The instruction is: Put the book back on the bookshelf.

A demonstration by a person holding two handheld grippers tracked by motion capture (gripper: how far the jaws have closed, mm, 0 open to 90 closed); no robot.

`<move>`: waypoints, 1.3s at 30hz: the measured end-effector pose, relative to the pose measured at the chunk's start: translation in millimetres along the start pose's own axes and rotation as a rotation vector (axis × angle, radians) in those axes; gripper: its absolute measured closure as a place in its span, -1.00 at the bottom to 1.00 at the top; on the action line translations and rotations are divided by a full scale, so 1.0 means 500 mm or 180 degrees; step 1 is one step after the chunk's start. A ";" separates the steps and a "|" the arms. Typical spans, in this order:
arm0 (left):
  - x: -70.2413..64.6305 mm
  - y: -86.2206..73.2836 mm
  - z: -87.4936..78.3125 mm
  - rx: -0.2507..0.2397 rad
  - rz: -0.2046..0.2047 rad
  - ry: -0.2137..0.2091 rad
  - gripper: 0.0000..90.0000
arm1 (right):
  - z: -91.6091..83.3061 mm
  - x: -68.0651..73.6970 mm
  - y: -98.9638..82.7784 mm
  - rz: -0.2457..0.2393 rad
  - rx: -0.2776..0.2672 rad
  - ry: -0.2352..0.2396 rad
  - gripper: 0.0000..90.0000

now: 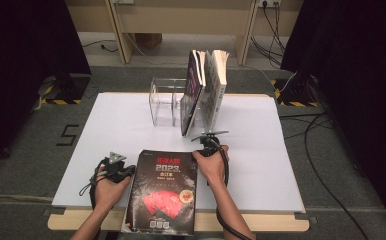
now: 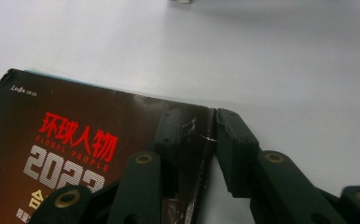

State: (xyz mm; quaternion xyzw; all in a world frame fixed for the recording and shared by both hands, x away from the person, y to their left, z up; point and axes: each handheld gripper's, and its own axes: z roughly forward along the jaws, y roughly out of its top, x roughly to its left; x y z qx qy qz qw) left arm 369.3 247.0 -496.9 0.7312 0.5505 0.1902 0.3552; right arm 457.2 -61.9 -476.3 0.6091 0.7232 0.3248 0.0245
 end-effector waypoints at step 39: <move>-0.003 0.000 0.000 -0.0001 0.0005 0.0030 1.00 | 0.005 -0.021 0.005 0.0268 -0.0008 0.0451 0.64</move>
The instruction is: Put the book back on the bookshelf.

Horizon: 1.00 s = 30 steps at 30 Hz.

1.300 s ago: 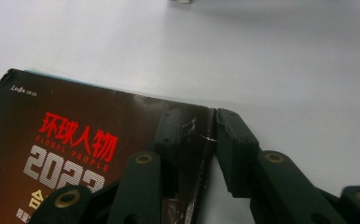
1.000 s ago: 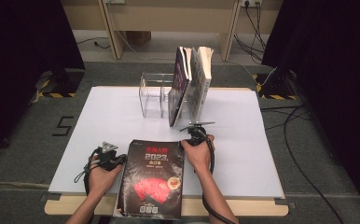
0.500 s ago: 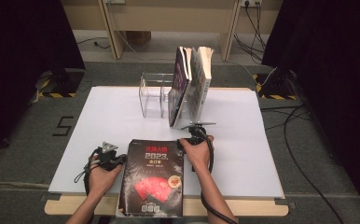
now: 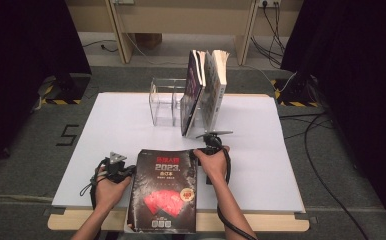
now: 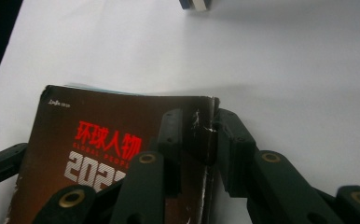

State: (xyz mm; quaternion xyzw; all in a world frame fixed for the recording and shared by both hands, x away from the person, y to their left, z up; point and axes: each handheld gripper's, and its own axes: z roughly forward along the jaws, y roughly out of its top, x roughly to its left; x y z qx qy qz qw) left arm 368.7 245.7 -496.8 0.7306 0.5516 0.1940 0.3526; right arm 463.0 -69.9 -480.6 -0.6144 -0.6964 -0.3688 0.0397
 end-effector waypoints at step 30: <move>0.020 0.013 -0.046 -0.0475 -0.0329 0.0121 0.38 | -0.098 0.063 0.022 -0.0224 -0.0562 0.0311 0.96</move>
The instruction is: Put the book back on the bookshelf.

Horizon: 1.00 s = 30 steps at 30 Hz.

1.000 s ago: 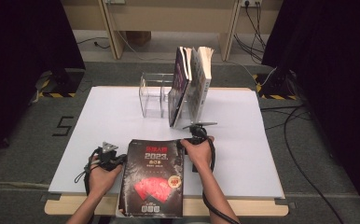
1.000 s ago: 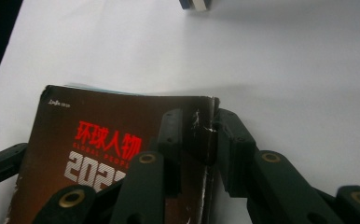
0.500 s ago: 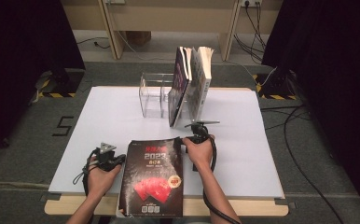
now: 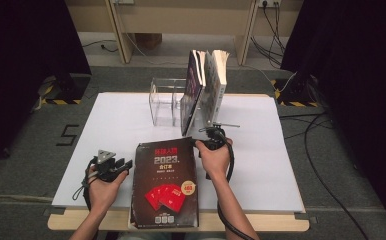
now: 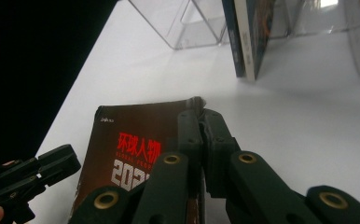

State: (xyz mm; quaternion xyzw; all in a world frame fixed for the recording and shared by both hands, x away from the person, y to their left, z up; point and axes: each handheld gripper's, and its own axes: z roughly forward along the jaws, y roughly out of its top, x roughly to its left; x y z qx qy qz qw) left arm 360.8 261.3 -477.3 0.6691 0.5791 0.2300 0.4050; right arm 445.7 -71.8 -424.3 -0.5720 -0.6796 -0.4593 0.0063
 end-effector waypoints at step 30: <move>0.003 0.034 -0.040 -0.0377 -0.0215 -0.0117 0.01 | -0.075 0.114 0.086 -0.0373 -0.0785 -0.0015 0.96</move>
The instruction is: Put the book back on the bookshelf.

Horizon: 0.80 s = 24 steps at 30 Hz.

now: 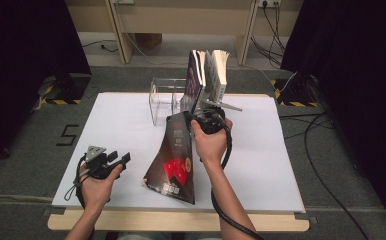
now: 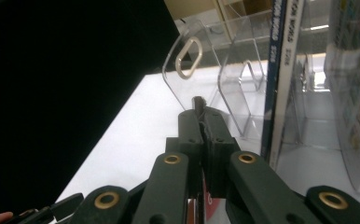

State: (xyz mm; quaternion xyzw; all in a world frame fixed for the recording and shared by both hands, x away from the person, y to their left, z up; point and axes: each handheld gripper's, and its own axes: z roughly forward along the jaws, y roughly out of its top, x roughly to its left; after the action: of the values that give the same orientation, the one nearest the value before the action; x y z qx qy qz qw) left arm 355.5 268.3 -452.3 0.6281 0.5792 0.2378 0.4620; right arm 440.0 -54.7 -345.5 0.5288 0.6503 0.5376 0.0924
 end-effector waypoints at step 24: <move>-0.107 0.082 -0.021 -0.0157 0.0162 -0.0545 0.08 | 0.008 0.072 0.050 -0.0253 -0.0451 0.0001 0.96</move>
State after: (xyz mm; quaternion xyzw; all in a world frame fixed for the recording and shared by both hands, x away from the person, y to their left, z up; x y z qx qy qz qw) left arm 356.1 224.6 -399.8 0.6491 0.5155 0.2091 0.5189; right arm 442.0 -27.2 -311.1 0.4947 0.6311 0.5782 0.1508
